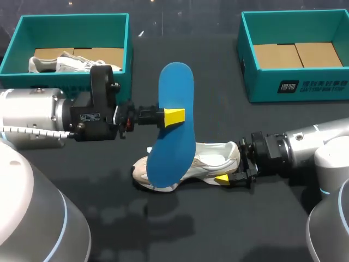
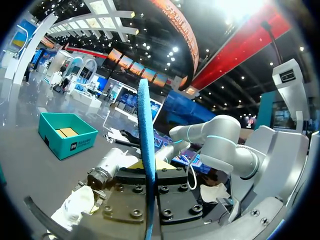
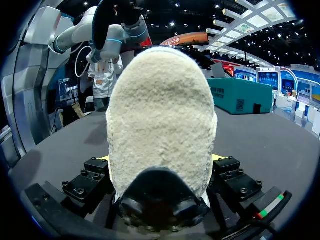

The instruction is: Take the shoe out of the shoebox, open the shoe tongue, remove and reinsert the insole, then place the shoe into the shoebox

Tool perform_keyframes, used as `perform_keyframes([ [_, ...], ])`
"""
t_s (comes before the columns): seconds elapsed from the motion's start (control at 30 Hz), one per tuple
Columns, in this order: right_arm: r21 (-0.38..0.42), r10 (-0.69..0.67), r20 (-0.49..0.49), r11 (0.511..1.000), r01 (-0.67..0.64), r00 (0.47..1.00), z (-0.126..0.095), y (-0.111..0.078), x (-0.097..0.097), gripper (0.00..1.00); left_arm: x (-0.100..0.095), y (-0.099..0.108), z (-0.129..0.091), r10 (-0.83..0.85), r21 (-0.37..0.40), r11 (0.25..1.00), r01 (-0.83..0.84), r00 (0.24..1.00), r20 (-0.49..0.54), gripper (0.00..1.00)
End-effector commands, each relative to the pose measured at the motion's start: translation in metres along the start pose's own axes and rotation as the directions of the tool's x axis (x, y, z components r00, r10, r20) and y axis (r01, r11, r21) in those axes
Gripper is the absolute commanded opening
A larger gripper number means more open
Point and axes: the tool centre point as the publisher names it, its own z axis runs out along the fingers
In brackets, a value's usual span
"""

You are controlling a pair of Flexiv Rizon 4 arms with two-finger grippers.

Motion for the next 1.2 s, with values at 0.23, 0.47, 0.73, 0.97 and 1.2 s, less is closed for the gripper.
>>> perform_keyframes([
  [0.23,0.009,-0.002,-0.002,1.000,0.002,1.000,0.000,0.001,0.001,0.00,0.007,0.002,-0.002,0.001,0.005,1.000,-0.001,1.000,0.010,0.00],
  [0.47,0.061,0.012,-0.010,0.998,-0.011,1.000,-0.007,0.003,0.005,1.00,0.007,0.002,-0.002,0.001,0.005,1.000,-0.001,1.000,0.010,0.00],
  [0.73,0.176,0.055,-0.012,0.983,-0.052,0.998,-0.023,0.010,0.011,1.00,0.007,0.002,-0.002,0.001,0.005,1.000,-0.001,1.000,0.010,0.00],
  [0.97,0.328,0.156,-0.035,0.935,-0.136,0.987,-0.033,0.019,0.015,1.00,0.007,0.002,-0.002,0.001,0.005,1.000,-0.001,1.000,0.010,0.00],
  [1.2,0.486,0.229,-0.022,0.853,-0.189,0.973,-0.044,0.031,0.021,1.00,0.007,0.002,-0.002,0.001,0.005,1.000,-0.001,1.000,0.010,0.00],
])
